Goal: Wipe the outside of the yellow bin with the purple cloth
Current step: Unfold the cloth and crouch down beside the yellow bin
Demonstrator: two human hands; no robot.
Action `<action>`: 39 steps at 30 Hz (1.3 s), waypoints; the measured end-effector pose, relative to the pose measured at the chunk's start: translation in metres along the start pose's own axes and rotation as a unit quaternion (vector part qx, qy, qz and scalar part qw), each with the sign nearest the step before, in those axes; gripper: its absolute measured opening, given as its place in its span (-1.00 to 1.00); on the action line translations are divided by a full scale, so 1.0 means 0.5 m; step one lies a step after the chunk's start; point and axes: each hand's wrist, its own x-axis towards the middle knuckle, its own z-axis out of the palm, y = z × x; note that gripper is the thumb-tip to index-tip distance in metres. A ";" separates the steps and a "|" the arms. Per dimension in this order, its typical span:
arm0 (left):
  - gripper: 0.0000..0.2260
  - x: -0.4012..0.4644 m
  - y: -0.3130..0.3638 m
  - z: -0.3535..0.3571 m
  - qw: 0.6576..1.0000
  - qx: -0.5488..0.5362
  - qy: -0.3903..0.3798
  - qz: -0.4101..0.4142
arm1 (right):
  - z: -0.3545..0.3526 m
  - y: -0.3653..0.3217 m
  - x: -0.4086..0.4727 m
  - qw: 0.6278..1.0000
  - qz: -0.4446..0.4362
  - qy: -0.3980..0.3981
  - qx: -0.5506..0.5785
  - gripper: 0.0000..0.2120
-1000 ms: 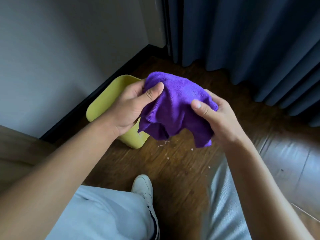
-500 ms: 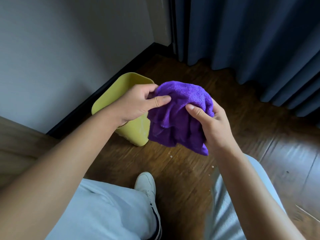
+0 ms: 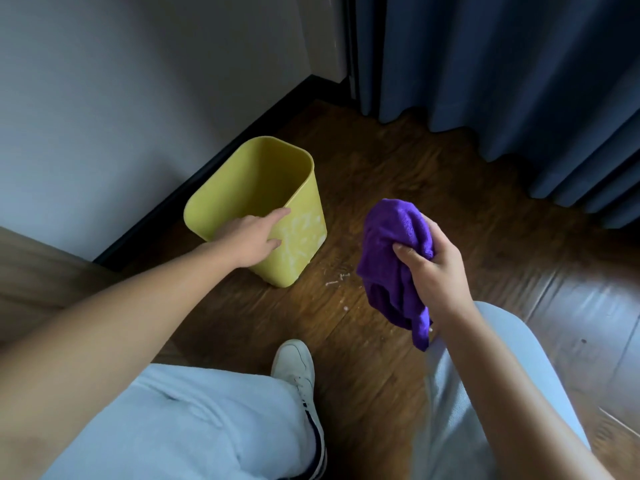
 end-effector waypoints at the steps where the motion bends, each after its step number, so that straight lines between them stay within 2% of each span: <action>1: -0.45 0.004 -0.001 0.000 1.000 -0.001 0.015 -0.004 | 0.002 0.002 -0.001 1.000 0.006 -0.004 -0.006 -0.43; 5: -0.36 0.020 -0.005 0.012 0.998 -0.001 0.058 -0.006 | 0.007 0.013 -0.010 0.999 0.027 -0.019 -0.001 -0.37; 10: -0.24 0.035 -0.006 0.043 0.997 -0.068 0.036 -0.031 | 0.010 0.027 -0.024 0.998 0.053 -0.024 0.012 -0.43; 16: -0.40 0.032 -0.032 0.007 0.976 -0.180 0.108 -0.062 | 0.014 0.023 -0.027 0.998 0.063 -0.026 0.011 -0.44; 22: -0.51 0.014 -0.043 -0.021 0.944 -0.283 0.161 -0.051 | 0.005 0.023 -0.030 0.997 0.078 -0.018 0.014 -0.44; 39: -0.51 -0.008 -0.007 0.036 0.918 -0.387 0.084 -0.010 | -0.021 0.010 -0.048 0.995 0.083 0.039 -0.050 -0.55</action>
